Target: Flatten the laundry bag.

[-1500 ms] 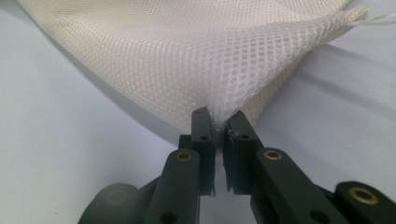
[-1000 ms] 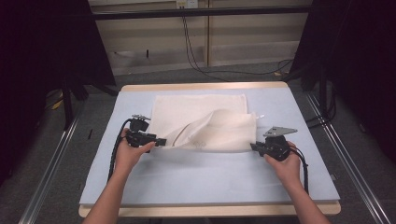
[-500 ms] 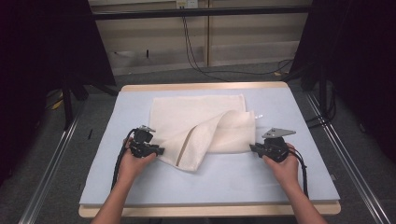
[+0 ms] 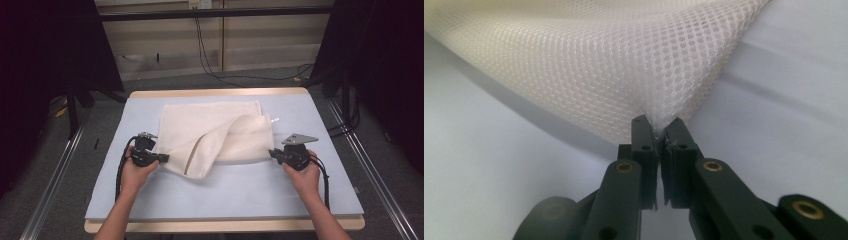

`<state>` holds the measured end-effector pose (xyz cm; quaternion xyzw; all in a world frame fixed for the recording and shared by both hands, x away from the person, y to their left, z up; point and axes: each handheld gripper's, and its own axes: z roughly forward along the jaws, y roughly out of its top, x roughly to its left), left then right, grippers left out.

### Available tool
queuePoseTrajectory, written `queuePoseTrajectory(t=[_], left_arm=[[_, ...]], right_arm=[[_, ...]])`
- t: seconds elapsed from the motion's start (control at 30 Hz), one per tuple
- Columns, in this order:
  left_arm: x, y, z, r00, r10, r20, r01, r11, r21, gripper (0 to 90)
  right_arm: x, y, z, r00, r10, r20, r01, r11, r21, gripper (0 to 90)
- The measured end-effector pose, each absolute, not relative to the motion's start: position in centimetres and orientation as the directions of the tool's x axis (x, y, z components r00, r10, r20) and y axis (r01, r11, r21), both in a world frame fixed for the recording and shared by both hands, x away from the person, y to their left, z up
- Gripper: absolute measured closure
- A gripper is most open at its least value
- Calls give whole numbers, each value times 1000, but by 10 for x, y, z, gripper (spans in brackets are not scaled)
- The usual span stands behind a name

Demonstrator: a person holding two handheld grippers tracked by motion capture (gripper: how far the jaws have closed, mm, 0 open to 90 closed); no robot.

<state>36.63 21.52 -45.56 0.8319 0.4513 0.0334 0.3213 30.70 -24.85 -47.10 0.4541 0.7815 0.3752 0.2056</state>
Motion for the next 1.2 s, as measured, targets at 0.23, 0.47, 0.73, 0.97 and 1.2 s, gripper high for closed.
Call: queuePoseTrajectory(t=[0.23, 0.47, 0.73, 0.97, 1.2], left_arm=[[363, 220, -465, 613, 744, -266, 728, -402, 555, 881], [365, 219, -464, 621, 741, -256, 725, -419, 547, 880], [363, 218, -464, 609, 753, -249, 729, -407, 551, 876], [359, 219, -466, 574, 775, -264, 744, -360, 563, 860], [356, 229, -467, 570, 766, -299, 748, -332, 575, 847]], right_arm=[[305, -247, -472, -496, 858, 137, 606, 228, 762, 563], [328, -245, -463, -426, 885, 188, 611, 128, 781, 468], [330, -254, -453, -494, 850, 183, 554, 145, 819, 868], [281, -262, -459, -605, 789, 104, 494, 269, 827, 889], [256, -259, -476, -665, 741, 96, 491, 337, 803, 890]])
